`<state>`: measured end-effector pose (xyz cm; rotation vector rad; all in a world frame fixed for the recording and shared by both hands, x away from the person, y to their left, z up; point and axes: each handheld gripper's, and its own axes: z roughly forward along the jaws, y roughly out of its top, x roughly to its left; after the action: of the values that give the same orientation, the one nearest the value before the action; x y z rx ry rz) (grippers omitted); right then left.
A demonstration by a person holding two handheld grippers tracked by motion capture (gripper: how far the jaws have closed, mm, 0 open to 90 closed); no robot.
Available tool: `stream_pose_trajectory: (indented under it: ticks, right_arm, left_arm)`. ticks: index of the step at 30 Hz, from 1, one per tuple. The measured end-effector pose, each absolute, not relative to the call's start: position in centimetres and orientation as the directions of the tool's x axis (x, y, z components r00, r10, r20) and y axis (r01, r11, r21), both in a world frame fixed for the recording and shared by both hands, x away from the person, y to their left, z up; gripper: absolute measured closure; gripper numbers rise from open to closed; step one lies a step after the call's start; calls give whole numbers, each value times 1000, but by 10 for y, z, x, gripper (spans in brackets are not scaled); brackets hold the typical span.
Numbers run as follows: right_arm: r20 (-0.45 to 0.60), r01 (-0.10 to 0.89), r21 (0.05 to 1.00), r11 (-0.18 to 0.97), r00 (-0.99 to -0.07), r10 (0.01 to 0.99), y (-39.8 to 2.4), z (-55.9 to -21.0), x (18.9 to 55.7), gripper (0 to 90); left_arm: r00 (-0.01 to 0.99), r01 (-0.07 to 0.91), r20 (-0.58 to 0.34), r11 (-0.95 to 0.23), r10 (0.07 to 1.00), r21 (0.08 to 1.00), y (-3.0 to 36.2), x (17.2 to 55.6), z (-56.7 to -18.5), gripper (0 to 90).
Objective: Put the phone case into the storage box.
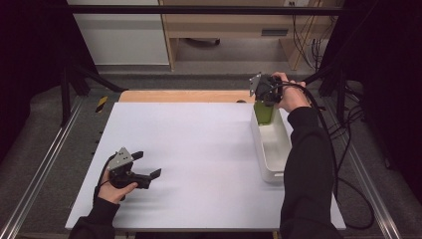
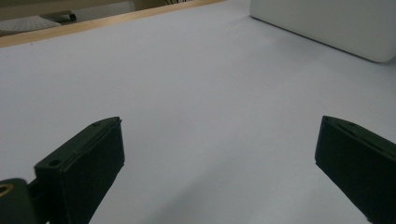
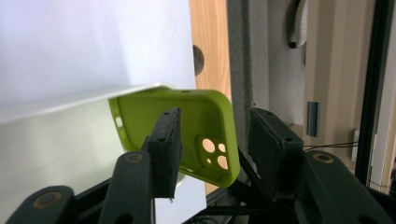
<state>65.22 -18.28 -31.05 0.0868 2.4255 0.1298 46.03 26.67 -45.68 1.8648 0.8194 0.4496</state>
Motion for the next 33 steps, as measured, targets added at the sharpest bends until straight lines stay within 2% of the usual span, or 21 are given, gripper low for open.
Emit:
stream_pose_trajectory:
  ticks: [9,15,22,29,33]
  right_arm:
    - [-634,34,289,957,-742,218,-173,-294,624,485]
    - [-600,77,406,911,-729,329,-174,-289,603,435]
    - [-513,97,592,800,-720,467,-185,-291,576,399]
    - [-387,105,765,636,-714,583,-189,-300,547,297]
    - [-319,123,829,545,-696,643,-190,-308,534,177]
  left_arm:
    - [710,325,-56,-257,702,910,266,458,-454,12]
    - [714,319,-54,-255,699,913,266,458,-453,11]
    - [720,314,-56,-253,692,915,265,457,-452,8]
    - [724,305,-50,-254,688,918,264,455,-450,7]
    - [726,301,-46,-257,686,918,263,455,-450,7]
